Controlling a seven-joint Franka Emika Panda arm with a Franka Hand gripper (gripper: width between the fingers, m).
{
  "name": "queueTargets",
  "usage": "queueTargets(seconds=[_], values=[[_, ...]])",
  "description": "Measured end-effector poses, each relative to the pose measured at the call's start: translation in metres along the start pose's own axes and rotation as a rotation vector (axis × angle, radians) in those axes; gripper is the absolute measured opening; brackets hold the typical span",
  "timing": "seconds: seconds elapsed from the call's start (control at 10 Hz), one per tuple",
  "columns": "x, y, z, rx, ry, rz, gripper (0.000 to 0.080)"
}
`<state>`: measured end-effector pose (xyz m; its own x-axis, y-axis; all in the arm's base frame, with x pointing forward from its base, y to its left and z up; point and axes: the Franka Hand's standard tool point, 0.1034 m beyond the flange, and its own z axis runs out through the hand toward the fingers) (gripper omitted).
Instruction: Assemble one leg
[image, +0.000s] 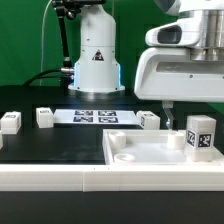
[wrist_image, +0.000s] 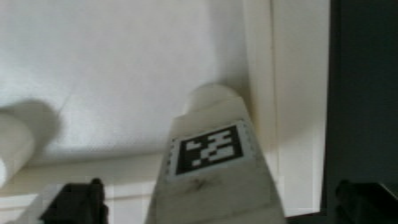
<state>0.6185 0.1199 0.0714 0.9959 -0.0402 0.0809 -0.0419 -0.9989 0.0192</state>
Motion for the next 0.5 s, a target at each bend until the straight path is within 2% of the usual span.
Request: queueTargets(seconds=[0.1, 0.3, 0.4, 0.5], values=[[0.0003, 0.0009, -0.0004, -0.007, 0.001, -0.086, 0.0649], [0.0006, 0.0019, -0.0003, -0.006, 0.002, -0.097, 0.0649], [0.0006, 0.0021, -0.0003, -0.007, 0.002, -0.097, 0.0524], [0.0006, 0.0022, -0.0003, -0.007, 0.002, -0.097, 0.0524]])
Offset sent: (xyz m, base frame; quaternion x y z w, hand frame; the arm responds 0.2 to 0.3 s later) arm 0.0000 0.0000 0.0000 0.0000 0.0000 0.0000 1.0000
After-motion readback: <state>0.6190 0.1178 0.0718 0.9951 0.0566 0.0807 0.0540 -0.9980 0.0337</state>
